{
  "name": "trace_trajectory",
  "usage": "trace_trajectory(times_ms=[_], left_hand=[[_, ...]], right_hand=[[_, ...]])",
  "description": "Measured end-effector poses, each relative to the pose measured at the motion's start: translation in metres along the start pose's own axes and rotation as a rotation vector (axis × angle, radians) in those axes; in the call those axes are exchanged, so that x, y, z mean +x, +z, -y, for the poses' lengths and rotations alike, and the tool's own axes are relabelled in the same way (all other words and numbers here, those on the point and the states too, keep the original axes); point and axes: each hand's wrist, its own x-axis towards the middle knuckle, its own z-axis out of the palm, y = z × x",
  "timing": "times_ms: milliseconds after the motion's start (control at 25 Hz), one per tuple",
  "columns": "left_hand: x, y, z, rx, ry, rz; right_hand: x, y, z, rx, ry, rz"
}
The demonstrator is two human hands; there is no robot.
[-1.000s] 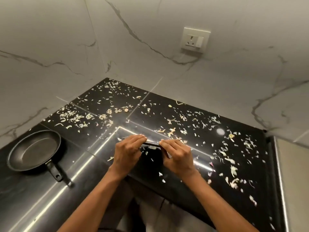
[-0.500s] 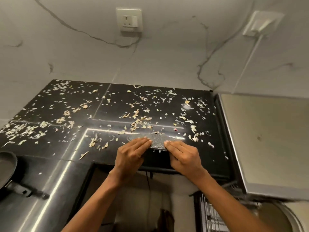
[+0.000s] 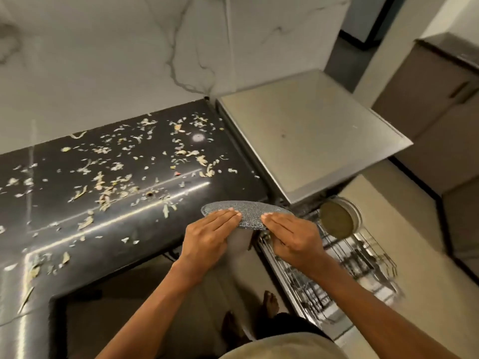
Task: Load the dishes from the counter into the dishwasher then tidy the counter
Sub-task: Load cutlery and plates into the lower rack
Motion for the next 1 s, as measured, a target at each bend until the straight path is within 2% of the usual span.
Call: trace_trajectory(times_ms=[200, 400, 760, 1000], left_hand=[[0.021, 0.050, -0.044, -0.164, 0.135, 0.052], [0.036, 0.101, -0.082, -0.283, 0.213, 0.187], [0.064, 0.218, -0.147, -0.314, 0.194, 0.564], [0.106, 0.305, -0.178, -0.291, 0.214, 0.692]], right_hand=[[-0.065, -0.045, -0.012, -0.127, 0.168, -0.031], [-0.124, -0.069, -0.032, -0.175, 0.301, -0.056], [-0.231, -0.089, -0.111, -0.150, 0.527, 0.029], [-0.277, -0.096, -0.174, -0.170, 0.656, 0.060]])
